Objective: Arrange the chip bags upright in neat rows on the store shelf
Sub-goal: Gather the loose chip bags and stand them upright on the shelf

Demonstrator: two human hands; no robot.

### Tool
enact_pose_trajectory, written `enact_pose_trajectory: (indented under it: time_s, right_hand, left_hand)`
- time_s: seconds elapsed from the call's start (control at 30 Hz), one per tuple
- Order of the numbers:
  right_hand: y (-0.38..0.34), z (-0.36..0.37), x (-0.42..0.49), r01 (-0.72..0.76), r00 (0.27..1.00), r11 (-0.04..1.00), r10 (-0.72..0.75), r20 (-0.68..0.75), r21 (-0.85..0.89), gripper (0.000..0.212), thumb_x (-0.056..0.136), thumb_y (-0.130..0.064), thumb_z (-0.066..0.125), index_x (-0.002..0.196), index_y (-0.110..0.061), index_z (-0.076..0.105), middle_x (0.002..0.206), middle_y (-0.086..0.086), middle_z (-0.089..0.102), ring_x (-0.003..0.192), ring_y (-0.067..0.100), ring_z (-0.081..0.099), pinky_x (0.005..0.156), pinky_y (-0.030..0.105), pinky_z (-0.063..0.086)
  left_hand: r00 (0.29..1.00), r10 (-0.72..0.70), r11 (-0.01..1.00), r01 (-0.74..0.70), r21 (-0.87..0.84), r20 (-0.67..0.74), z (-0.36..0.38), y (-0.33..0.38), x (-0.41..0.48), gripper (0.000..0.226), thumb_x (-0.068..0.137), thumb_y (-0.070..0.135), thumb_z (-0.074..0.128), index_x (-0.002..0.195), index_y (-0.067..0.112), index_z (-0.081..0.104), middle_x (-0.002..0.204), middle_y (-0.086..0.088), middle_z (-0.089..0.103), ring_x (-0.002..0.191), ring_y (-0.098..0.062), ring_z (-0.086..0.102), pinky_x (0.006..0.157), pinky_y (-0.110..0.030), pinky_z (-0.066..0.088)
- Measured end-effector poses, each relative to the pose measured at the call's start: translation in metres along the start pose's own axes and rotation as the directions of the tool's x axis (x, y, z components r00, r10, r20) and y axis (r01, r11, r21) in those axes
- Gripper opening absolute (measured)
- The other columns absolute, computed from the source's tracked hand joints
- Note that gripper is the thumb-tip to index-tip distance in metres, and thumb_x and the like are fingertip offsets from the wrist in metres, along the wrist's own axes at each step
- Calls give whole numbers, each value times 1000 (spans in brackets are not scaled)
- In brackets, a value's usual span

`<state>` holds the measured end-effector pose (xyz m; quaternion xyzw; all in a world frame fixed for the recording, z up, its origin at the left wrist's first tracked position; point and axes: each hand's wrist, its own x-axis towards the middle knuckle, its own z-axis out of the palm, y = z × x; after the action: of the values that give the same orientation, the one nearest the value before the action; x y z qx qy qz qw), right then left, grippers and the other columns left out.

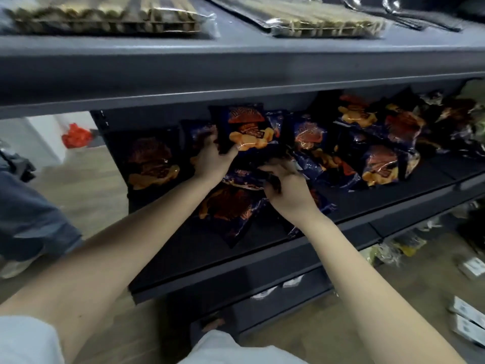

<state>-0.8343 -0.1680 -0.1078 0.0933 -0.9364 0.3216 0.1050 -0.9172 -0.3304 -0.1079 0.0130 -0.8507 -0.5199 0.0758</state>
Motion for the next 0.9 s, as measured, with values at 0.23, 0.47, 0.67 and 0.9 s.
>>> enact_pose_trajectory:
  time_s: [0.23,0.47,0.67,0.9]
  right_hand:
    - [17,-12,-9,-65,997,998,65,41,-4,42,89,-9,55,130,-18,53,145,5,34,131,28,40,108,33,36]
    - [29,-26,-11,-59,997,998,57,55,31,43,88,-7,55,129,-19,53,146,4,32,121,31,51,105,37,41]
    - [17,-32,3,34,999,987,-30,-26,158,49,89,-6,55,136,-16,44,141,6,39,121,25,49,100,22,37]
    - [-39,-3,38,31,995,902,12,-97,430,66,89,-26,62,144,-10,30,144,7,36,132,13,33,106,16,27]
  left_hand:
    - [980,-194,981,193,26,47,12,18,26,62,85,57,53,122,8,54,120,-7,58,110,-27,55,92,-32,42]
    - [966,-246,900,256,-353,74,17,30,31,43,87,27,64,124,10,51,119,-2,52,106,-20,54,85,-36,54]
    - [979,-200,817,186,-546,35,-3,37,11,32,87,17,64,116,17,49,109,1,50,105,-18,54,84,-33,53]
    - [975,-203,767,100,-633,-92,-80,13,-37,22,86,14,64,105,15,54,107,-2,60,99,-17,60,75,-33,57]
